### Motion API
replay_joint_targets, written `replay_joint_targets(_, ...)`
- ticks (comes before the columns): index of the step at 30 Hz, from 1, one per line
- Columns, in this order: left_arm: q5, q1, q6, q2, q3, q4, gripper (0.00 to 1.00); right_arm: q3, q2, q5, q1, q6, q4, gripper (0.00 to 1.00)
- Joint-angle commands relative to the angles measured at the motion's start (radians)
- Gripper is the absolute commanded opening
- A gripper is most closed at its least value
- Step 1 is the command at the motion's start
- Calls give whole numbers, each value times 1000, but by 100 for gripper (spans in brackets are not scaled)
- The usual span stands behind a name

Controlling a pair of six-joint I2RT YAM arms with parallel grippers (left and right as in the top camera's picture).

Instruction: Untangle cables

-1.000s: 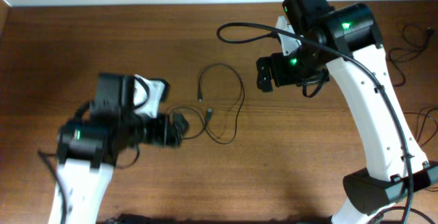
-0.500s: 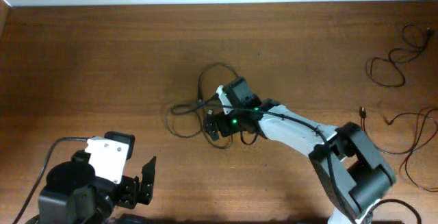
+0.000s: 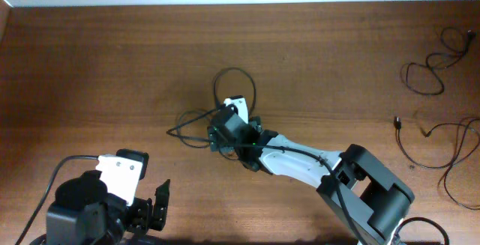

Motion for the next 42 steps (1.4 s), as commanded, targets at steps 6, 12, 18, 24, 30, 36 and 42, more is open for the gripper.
replay_joint_targets(6, -7, -3, 12, -2, 6, -1, 99, -5, 97, 70, 69, -21, 54, 98)
replay_joint_targets(12, -7, -3, 12, -2, 6, -2, 99, -5, 147, 122, 51, -20, -66, 21)
replay_joint_targets(18, -7, -3, 12, -2, 6, -49, 99, 237, 143, -6, -263, -329, -345, 4)
replay_joint_targets(24, -7, -3, 12, -2, 6, -49, 99, 402, 148, -107, -765, -686, -168, 4)
replay_joint_targets(30, -7, -3, 12, -2, 6, -49, 99, 419, 308, -37, -942, -727, 214, 4)
replay_joint_targets(36, -7, -3, 12, -2, 6, -49, 99, 430, 311, 76, -1014, -721, 159, 70)
replay_joint_targets(42, -7, -3, 12, -2, 6, -49, 99, 455, 16, 59, -987, -720, -104, 99)
